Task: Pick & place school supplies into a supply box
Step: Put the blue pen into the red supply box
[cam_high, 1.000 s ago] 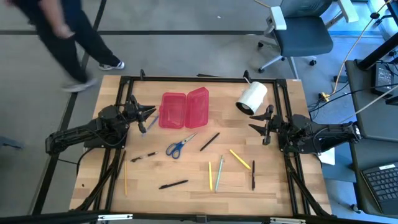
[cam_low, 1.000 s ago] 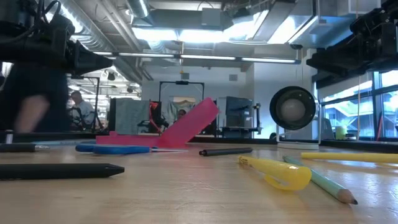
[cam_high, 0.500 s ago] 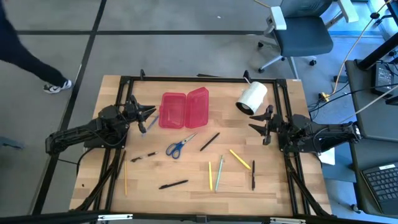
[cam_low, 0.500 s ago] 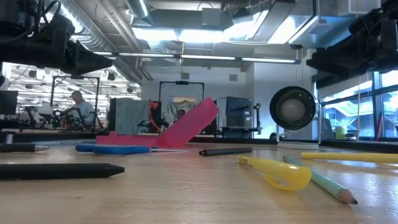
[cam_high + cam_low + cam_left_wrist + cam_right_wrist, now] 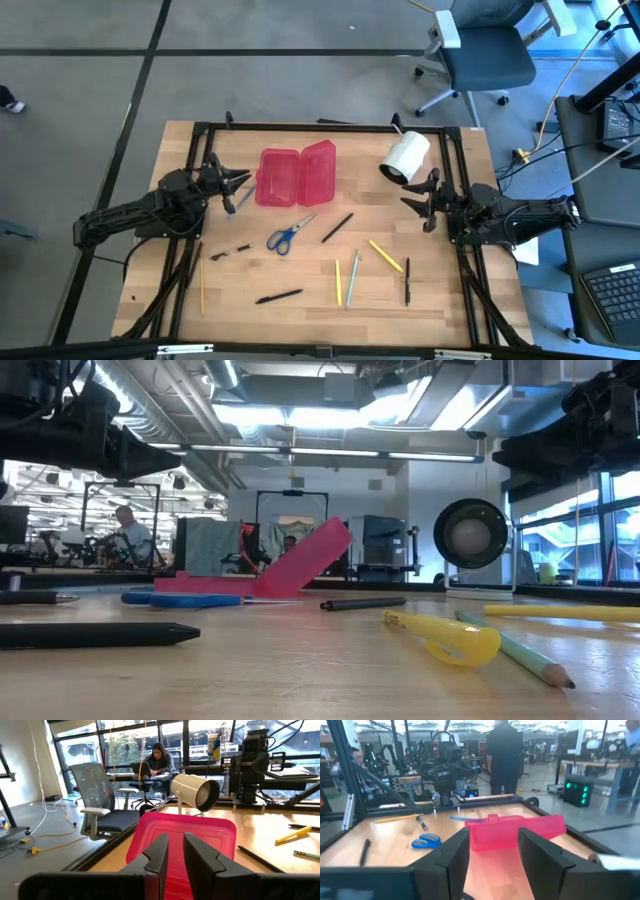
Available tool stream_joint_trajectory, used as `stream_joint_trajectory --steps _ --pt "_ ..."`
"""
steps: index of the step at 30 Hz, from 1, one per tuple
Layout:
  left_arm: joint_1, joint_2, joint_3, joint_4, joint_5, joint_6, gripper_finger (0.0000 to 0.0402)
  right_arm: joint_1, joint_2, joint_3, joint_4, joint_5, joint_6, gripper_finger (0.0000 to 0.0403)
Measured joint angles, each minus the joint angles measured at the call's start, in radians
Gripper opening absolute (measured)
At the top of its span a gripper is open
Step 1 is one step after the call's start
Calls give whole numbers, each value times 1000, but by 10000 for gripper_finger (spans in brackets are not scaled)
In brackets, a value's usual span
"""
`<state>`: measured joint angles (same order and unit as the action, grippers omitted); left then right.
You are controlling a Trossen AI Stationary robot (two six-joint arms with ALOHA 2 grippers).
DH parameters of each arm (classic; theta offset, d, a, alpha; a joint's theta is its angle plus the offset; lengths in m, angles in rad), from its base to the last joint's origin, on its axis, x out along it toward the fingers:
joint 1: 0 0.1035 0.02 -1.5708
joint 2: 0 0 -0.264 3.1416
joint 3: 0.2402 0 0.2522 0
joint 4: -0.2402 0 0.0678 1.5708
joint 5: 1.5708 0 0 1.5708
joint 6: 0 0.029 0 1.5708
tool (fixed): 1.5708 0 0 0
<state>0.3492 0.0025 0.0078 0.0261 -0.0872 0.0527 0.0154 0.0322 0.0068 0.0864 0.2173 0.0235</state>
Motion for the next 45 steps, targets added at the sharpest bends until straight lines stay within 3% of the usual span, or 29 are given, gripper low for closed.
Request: stream_joint_trajectory --steps 7,16,30,37,45 --pt "0 0 0 0 -1 23 54 0 0 0 0 0 -55 172" --pt "0 0 0 9 0 -66 68 0 0 0 -1 0 -55 172" --pt "0 0 0 22 -62 -200 156 0 0 0 -3 2 -55 172" --pt "0 0 0 80 -23 -330 157 0 0 0 -3 2 -61 172" --pt "0 0 0 83 -47 -359 158 0 0 0 -2 50 -81 172"
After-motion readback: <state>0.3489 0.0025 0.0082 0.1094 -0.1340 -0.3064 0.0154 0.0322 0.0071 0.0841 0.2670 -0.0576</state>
